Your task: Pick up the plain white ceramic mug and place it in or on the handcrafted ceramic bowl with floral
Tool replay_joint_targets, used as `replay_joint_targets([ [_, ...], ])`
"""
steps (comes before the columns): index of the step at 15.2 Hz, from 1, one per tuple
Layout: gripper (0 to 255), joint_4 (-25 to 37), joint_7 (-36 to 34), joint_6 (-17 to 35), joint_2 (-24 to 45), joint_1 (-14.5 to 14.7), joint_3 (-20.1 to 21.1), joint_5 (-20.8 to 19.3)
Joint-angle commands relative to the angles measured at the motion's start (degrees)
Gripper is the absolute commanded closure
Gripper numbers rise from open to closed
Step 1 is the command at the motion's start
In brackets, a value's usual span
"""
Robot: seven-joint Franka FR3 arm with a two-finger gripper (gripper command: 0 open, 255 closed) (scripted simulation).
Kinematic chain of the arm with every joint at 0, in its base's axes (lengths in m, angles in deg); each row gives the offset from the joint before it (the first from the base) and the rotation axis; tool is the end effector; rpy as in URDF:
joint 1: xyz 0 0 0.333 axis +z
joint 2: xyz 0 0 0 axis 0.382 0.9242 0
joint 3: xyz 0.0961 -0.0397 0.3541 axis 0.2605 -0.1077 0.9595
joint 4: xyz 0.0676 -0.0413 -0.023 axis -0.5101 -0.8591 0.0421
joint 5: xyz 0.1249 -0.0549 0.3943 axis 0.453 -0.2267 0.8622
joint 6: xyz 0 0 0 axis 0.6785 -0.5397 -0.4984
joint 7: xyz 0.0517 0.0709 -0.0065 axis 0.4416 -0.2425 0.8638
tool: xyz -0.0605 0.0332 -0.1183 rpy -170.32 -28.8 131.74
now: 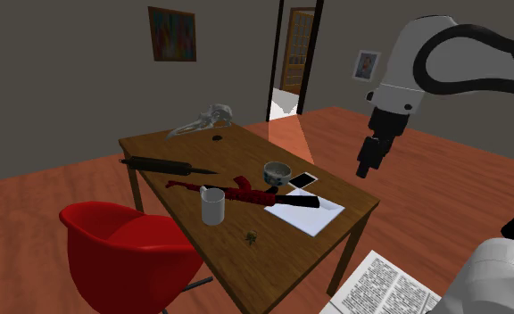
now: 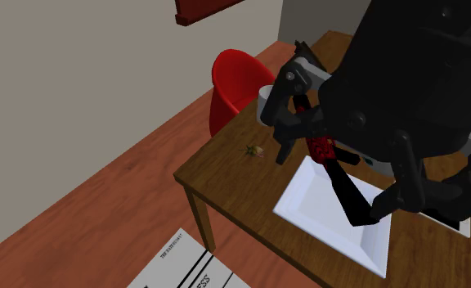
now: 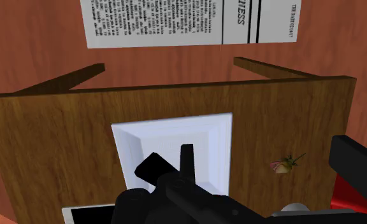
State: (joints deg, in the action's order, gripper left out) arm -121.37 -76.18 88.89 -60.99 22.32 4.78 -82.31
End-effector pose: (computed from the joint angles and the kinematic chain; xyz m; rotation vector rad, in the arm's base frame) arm 0.2951 -0.0217 0.5911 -3.0557 -0.0640 0.0164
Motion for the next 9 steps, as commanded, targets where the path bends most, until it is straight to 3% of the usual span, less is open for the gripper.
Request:
replay_joint_targets([
  [1, 0, 0.0, 0.0, 0.0, 0.0, 0.0, 0.0, 0.0],
  [9, 0, 2.38, -4.29, 11.74, 13.11, 2.78, 5.37, 2.63],
])
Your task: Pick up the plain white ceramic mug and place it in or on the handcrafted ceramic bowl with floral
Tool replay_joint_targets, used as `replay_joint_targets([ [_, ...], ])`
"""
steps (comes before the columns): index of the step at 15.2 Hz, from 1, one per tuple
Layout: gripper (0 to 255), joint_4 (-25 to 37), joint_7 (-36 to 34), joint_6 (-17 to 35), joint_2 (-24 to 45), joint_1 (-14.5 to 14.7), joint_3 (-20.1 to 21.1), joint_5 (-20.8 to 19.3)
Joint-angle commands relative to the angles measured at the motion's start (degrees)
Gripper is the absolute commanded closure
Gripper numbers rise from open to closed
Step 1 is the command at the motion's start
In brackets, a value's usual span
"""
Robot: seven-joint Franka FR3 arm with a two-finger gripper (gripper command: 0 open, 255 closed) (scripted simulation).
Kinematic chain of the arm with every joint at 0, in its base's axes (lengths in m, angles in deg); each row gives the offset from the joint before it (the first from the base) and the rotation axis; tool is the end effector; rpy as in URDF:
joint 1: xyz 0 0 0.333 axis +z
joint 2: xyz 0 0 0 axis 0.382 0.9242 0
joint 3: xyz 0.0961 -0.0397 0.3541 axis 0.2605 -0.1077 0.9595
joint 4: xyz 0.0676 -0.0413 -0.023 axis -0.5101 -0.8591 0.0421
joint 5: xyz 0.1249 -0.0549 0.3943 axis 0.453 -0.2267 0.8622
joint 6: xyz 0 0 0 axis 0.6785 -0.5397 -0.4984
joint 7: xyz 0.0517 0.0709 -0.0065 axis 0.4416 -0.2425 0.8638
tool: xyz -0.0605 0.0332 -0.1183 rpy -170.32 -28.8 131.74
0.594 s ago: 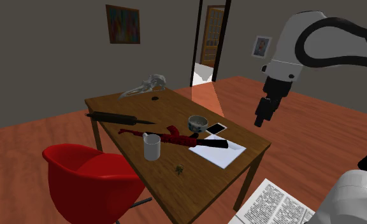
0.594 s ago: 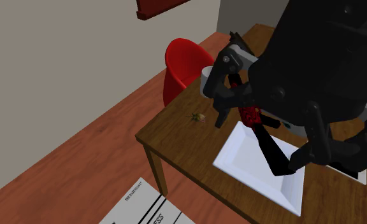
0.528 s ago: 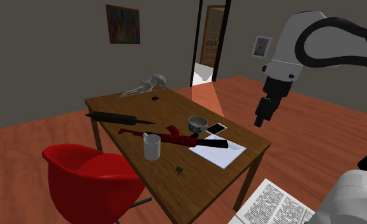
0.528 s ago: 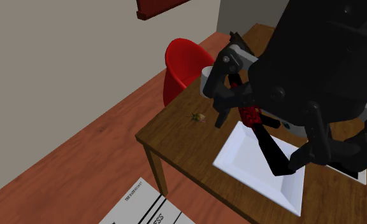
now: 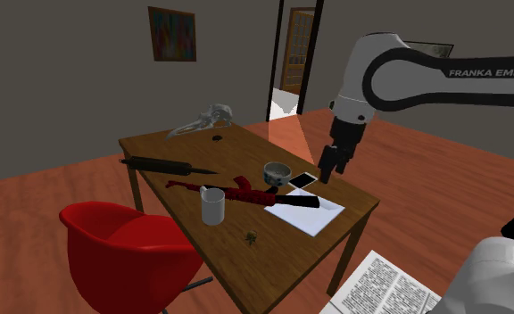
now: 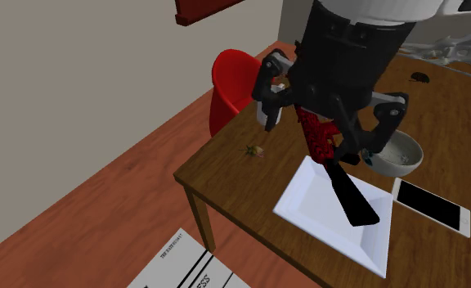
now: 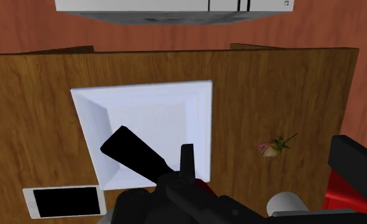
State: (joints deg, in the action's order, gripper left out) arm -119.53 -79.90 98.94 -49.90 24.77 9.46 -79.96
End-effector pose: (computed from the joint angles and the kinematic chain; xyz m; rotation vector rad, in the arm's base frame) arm 0.3688 0.0308 0.5585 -3.0710 -0.1012 0.0039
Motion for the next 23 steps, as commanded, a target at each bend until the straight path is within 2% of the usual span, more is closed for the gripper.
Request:
replay_joint_targets([
  [1, 0, 1.18, -1.1, 2.99, 3.85, 0.62, 1.33, 0.45],
  [7, 0, 6.51, -4.45, 9.85, 15.33, 2.07, 4.94, 0.5],
  [13, 0, 14.39, -8.27, 14.67, 27.51, 3.41, 7.98, -1.3],
  [23, 0, 33.66, -14.92, 17.2, 49.11, 7.21, 10.59, -7.47],
])
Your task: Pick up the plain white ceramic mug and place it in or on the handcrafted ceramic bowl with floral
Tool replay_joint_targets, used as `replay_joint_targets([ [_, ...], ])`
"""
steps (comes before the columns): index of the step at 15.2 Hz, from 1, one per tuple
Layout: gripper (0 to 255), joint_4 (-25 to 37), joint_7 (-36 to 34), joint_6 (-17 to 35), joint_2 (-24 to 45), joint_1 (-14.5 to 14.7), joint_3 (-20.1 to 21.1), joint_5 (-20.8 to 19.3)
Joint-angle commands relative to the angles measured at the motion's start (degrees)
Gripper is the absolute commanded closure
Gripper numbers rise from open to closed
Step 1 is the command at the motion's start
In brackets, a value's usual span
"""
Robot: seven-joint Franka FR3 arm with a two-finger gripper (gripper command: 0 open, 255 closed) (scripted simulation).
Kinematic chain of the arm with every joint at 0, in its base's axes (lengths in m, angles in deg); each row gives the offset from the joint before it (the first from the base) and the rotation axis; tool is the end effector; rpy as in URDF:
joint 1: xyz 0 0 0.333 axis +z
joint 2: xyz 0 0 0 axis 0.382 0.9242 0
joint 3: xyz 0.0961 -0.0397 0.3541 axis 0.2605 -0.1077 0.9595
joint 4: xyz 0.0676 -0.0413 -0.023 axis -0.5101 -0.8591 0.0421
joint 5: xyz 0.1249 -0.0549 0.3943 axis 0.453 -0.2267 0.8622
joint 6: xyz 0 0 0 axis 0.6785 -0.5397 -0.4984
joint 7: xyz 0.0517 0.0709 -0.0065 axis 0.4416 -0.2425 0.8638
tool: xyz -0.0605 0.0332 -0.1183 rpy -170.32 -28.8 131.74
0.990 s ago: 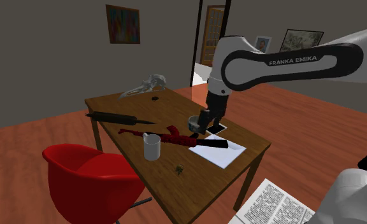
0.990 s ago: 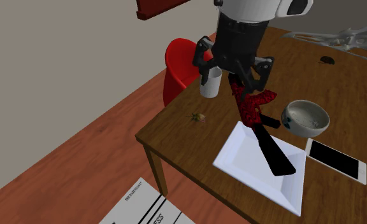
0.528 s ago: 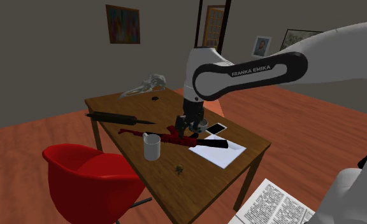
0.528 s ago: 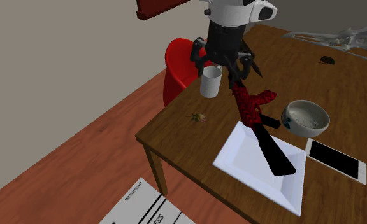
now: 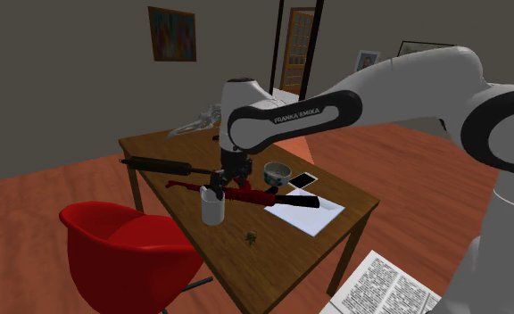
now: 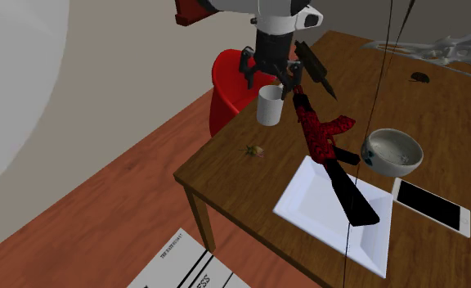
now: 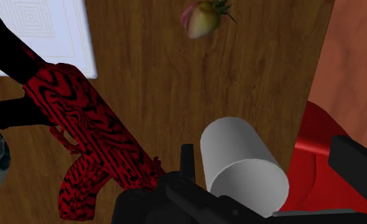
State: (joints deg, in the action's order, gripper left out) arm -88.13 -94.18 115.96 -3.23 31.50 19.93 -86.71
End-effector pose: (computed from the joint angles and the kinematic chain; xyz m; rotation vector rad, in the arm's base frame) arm 0.6231 0.2193 0.4409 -3.1145 -0.2257 -0.0461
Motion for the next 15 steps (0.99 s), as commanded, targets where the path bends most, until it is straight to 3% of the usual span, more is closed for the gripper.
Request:
replay_joint_targets([
  [1, 0, 4.69, -1.19, 0.0, 4.72, 1.03, 0.17, -1.39],
  [6, 0, 18.9, -3.39, -2.25, 16.75, 4.24, -0.01, -4.51],
  [15, 0, 16.65, -3.73, 2.34, 19.11, 4.4, -0.37, -5.03],
])
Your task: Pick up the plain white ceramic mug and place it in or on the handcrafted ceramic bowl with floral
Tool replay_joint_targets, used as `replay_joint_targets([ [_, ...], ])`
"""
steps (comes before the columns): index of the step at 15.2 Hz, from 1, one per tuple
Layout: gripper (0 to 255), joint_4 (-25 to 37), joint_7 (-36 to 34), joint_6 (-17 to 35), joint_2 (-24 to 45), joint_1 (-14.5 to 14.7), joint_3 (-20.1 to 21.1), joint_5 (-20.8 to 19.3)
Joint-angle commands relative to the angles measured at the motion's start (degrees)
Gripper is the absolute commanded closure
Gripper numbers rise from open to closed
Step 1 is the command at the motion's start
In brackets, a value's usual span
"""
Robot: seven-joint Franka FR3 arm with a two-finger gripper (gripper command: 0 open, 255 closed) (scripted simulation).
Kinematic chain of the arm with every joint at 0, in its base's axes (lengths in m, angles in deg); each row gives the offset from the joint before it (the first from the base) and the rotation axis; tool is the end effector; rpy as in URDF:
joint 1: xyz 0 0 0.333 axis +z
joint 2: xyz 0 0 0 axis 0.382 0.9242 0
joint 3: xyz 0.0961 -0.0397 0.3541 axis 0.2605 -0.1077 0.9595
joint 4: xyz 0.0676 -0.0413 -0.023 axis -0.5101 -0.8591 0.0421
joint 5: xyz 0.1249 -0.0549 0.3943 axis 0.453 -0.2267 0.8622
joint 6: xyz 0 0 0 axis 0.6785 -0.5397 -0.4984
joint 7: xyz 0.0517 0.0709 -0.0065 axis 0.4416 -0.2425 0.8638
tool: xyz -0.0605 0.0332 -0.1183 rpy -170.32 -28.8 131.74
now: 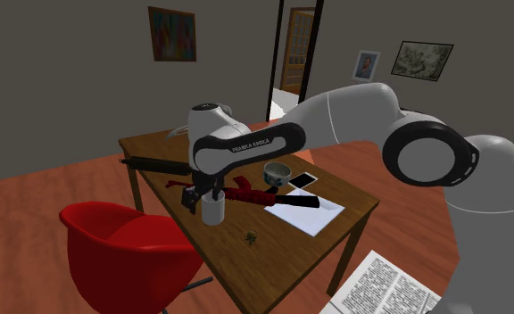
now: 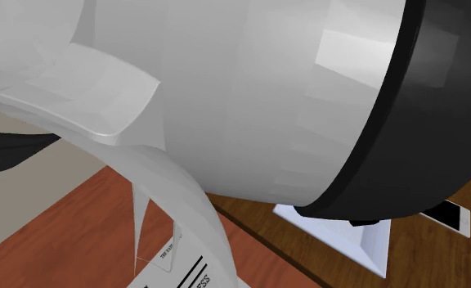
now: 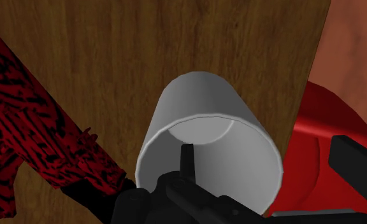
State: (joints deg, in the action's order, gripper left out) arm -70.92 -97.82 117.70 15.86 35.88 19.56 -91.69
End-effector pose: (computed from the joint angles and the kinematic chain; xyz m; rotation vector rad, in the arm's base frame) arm 0.7053 0.2821 0.3581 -3.1267 -0.2629 -0.0609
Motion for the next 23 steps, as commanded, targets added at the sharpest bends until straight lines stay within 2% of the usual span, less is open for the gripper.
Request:
replay_joint_targets([
  [1, 0, -0.54, -0.09, 0.59, 0.02, 0.02, -0.01, -0.05],
  [7, 0, -0.53, -0.09, 0.58, 0.03, 0.02, -0.01, -0.05],
  [8, 255, -0.53, -0.09, 0.58, 0.03, 0.02, -0.01, -0.05],
  [17, 255, -0.54, -0.09, 0.59, 0.03, 0.02, -0.01, -0.05],
  [23, 255, 1.74, 0.2, -3.2, -1.51, -0.01, 0.21, 0.34],
])
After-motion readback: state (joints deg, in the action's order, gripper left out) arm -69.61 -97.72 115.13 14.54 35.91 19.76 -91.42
